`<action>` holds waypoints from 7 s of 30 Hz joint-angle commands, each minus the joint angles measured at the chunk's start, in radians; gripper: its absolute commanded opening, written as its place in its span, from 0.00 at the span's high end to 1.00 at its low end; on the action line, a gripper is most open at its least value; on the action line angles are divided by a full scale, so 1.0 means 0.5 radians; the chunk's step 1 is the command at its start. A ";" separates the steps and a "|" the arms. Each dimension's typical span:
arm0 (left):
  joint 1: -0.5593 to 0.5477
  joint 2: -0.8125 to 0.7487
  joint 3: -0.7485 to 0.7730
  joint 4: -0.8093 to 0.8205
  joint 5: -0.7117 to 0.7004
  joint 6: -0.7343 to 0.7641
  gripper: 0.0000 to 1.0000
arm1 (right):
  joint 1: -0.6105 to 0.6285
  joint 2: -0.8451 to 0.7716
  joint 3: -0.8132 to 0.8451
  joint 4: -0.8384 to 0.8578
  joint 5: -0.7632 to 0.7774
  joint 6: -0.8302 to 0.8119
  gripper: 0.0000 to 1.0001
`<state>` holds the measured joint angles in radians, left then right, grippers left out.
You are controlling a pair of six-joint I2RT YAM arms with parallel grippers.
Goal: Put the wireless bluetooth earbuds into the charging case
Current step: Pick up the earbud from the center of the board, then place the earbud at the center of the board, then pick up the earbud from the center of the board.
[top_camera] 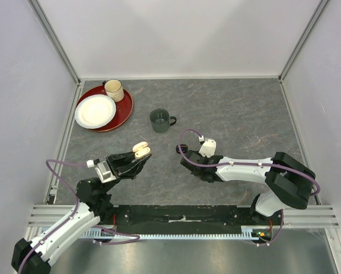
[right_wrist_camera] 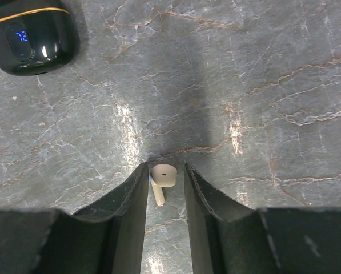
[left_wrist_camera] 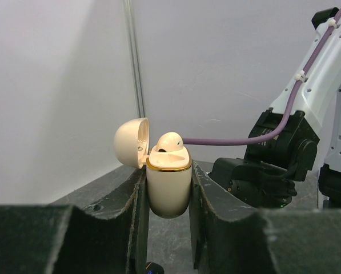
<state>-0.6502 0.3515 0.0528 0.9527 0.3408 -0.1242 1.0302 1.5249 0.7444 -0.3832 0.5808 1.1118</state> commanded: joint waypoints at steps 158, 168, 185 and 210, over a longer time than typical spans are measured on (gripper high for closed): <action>0.003 0.331 -0.001 0.310 0.003 -0.120 0.98 | -0.010 -0.758 -0.320 0.106 -0.148 -0.158 1.00; 0.003 0.306 0.005 0.273 -0.013 -0.089 0.98 | -0.204 -0.455 -0.335 0.334 -0.548 -0.331 1.00; 0.003 0.312 -0.017 0.276 -0.047 -0.077 0.98 | -0.220 -0.237 -0.262 0.294 -0.634 -0.518 0.83; 0.006 0.239 -0.050 0.239 -0.096 -0.065 0.98 | -0.223 0.073 -0.038 0.088 -0.665 -0.742 0.66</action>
<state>-0.6502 0.4866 0.0528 1.0477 0.3157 -0.1783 0.9226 1.5097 0.7284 -0.2493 0.2626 0.7696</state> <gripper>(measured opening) 0.343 0.328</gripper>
